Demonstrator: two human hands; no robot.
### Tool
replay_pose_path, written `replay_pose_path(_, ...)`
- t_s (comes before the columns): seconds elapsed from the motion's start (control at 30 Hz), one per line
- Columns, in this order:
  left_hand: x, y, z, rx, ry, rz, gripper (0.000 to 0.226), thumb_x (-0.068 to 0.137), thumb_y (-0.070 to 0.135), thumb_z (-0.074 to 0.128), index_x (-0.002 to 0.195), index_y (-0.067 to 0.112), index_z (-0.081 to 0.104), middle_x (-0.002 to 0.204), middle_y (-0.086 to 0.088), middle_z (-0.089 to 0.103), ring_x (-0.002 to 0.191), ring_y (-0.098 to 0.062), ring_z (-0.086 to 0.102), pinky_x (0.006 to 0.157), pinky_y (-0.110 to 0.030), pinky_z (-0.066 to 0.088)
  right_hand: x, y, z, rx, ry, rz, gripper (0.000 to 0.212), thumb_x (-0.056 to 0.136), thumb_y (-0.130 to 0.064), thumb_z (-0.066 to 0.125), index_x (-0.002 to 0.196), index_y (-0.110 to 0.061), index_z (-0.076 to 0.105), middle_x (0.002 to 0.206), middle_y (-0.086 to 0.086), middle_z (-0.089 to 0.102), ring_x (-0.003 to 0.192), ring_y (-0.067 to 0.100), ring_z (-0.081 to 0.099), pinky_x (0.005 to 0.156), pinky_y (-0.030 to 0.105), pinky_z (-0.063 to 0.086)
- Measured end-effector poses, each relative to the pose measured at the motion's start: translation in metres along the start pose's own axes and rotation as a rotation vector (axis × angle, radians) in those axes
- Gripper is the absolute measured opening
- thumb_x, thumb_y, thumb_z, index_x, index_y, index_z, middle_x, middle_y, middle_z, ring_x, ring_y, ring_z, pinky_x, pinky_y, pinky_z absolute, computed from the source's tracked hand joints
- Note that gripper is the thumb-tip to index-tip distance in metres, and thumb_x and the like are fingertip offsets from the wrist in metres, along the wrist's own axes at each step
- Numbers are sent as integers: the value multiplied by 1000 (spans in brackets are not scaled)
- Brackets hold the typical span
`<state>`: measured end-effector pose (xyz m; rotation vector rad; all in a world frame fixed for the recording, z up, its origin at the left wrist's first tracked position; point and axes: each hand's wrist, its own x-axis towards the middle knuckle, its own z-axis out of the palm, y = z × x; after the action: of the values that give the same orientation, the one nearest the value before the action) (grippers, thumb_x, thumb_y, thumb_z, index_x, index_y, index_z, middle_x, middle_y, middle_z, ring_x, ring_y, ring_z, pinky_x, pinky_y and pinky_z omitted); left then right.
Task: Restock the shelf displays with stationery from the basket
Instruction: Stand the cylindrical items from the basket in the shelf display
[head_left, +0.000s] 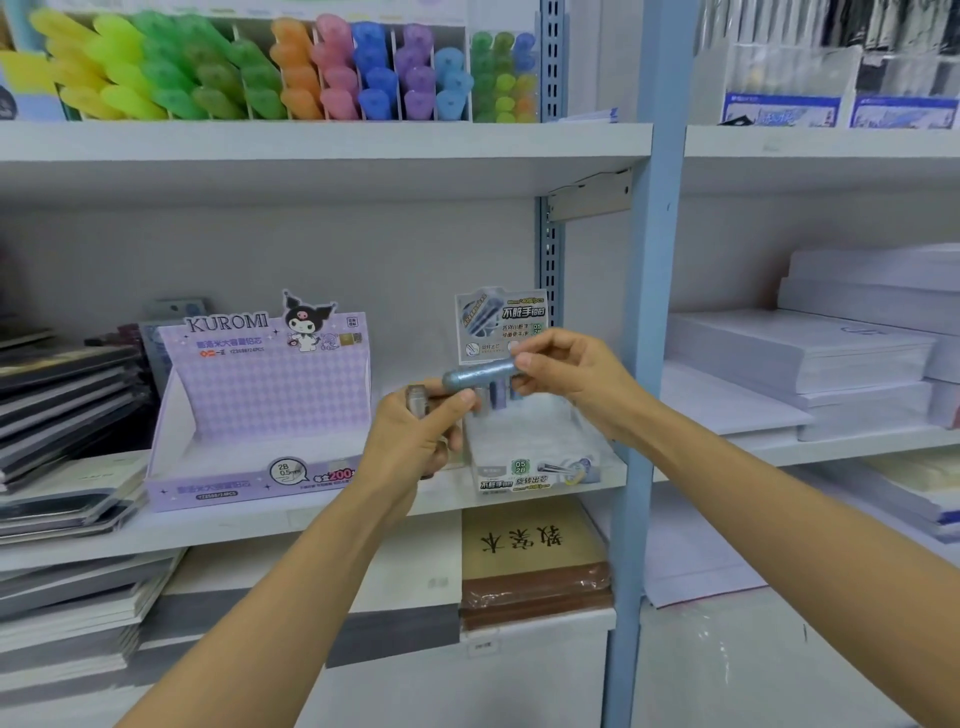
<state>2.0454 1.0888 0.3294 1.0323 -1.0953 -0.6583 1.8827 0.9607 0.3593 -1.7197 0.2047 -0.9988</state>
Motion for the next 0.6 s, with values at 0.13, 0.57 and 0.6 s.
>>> replay_pose_path(0.13, -1, 5, 4, -39, 117, 28, 19, 85, 22, 71, 100, 13, 67, 54, -4, 60, 33, -4, 38, 32, -13, 26, -10, 5, 10, -5, -97, 76, 14, 82, -4, 71, 92, -2, 62, 85, 13, 71, 77, 27, 71, 73, 27, 58)
replay_pose_path(0.57, -7, 10, 18, 209, 8, 87, 17, 87, 19, 70, 98, 5, 69, 70, 1, 67, 46, -11, 52, 41, -13, 34, -3, -17, 22, -430, -124, -113, 22, 92, -19, 63, 113, -17, 71, 110, 7, 68, 103, 24, 62, 88, 32, 52)
replay_pose_path(0.6, -6, 10, 19, 204, 4, 72, 17, 87, 20, 70, 99, 7, 68, 71, 2, 67, 48, -10, 54, 41, -13, 34, -2, -18, 21, -420, -110, -114, 20, 92, -18, 62, 111, -17, 71, 108, 7, 69, 100, 23, 63, 86, 30, 52)
